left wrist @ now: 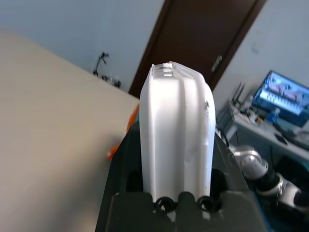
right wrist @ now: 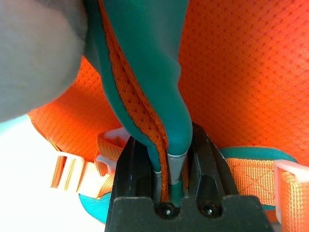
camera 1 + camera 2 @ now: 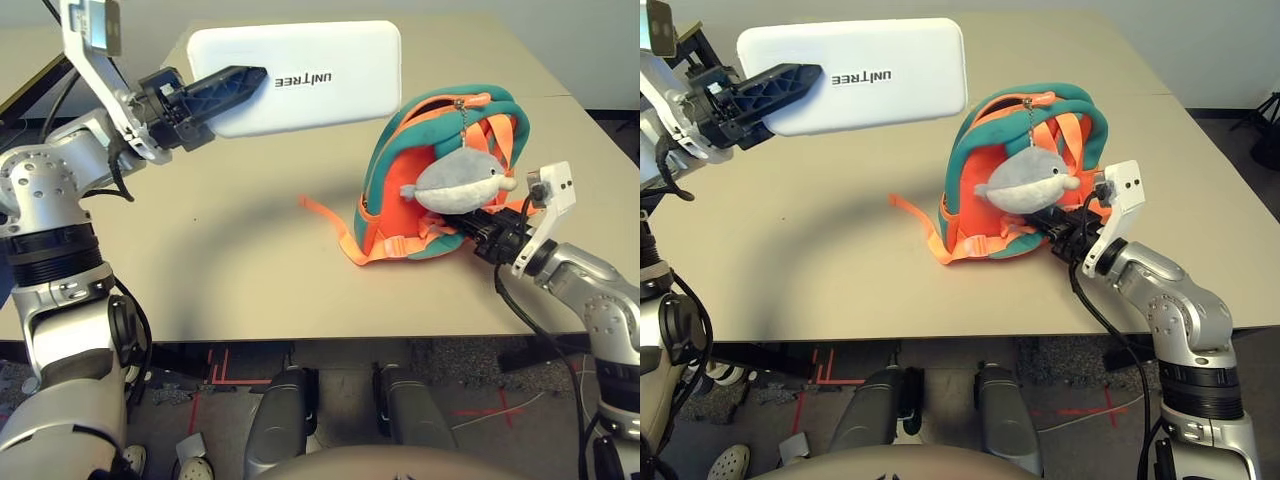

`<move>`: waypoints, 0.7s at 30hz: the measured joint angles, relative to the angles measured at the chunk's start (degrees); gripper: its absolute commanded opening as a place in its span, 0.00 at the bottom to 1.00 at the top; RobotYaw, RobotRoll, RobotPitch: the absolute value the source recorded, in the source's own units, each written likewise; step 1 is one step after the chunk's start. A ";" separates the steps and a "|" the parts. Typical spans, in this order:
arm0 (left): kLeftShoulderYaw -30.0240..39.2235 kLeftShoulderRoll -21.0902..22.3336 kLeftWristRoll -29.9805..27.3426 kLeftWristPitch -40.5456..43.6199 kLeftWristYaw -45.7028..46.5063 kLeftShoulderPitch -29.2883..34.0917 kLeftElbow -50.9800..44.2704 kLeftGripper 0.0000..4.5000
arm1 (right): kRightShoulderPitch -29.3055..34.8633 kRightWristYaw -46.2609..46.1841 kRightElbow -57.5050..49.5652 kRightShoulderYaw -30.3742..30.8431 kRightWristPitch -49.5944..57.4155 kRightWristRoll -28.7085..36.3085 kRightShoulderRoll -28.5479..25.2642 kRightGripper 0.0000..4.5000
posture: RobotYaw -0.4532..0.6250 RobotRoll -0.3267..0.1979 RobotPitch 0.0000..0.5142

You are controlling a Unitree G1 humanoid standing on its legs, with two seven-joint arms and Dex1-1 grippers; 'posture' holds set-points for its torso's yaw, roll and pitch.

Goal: Put the pencil case into the backpack and zip it.

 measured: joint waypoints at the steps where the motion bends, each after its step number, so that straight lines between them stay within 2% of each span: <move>1: -0.72 0.00 0.48 -0.38 -0.67 0.13 0.00 0.28 | 0.00 0.00 0.11 -0.06 0.00 0.00 -0.11 0.17 | 0.24 0.62 0.23; 13: -11.02 0.63 11.20 -7.69 -7.78 0.39 -1.39 0.28 | -0.44 0.02 0.74 -1.09 -0.01 0.00 -0.44 0.17 | 0.24 0.62 0.23; 21: -17.02 -1.79 16.75 -11.19 -8.96 0.25 -3.41 0.28 | -2.59 0.09 2.06 -1.13 0.60 -0.01 -1.36 0.17 | 0.24 0.62 0.22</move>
